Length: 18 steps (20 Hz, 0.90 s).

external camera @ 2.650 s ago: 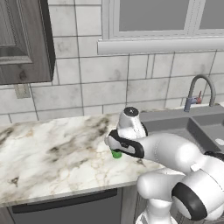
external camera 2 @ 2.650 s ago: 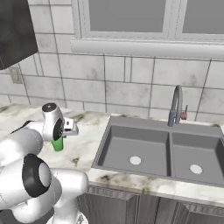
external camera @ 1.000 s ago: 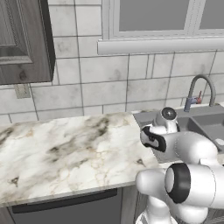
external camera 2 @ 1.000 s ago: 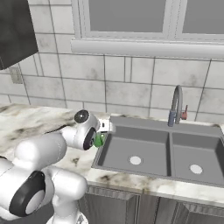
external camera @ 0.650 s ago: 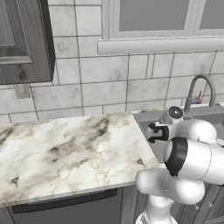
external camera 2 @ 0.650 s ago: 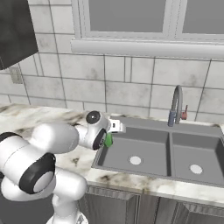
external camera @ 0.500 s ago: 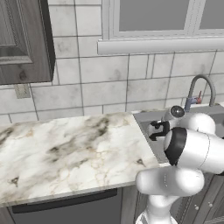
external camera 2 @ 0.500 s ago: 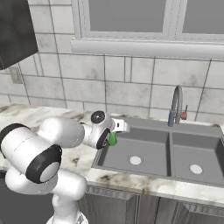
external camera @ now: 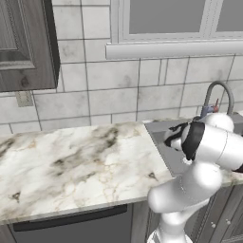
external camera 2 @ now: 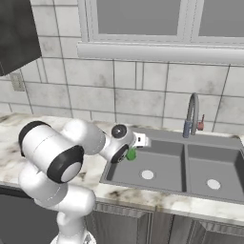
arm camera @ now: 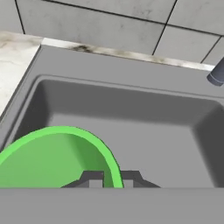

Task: Place the cup in the left basin and the pot in the right basin of the sink.

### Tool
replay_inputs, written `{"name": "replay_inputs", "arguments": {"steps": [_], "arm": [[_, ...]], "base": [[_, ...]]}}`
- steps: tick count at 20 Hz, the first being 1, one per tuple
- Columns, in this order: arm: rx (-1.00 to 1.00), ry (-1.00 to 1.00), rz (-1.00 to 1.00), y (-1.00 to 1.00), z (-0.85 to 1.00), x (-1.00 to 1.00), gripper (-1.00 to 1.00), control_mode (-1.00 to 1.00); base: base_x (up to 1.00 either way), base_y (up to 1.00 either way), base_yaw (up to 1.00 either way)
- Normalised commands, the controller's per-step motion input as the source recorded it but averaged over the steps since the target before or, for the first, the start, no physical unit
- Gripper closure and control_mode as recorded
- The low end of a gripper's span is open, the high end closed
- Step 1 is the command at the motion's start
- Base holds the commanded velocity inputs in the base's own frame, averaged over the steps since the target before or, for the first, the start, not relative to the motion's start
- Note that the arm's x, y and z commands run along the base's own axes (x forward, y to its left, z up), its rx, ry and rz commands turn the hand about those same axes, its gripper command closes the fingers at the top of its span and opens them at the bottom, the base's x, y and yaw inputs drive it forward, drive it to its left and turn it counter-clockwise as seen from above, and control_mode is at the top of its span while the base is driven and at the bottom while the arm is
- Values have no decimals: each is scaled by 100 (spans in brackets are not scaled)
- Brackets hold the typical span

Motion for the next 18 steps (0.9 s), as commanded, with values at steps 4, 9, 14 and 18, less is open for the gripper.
{"name": "replay_inputs", "arguments": {"steps": [4,9,14,18], "arm": [[3,0,0,-36,-18,1,100,-100],[1,0,0,-30,-27,14,100,-100],[0,0,0,-15,-33,15,100,-100],[0,-1,0,-1,-38,0,100,-100]], "base": [[0,0,0],[0,0,0],[0,0,0],[0,0,0]]}}
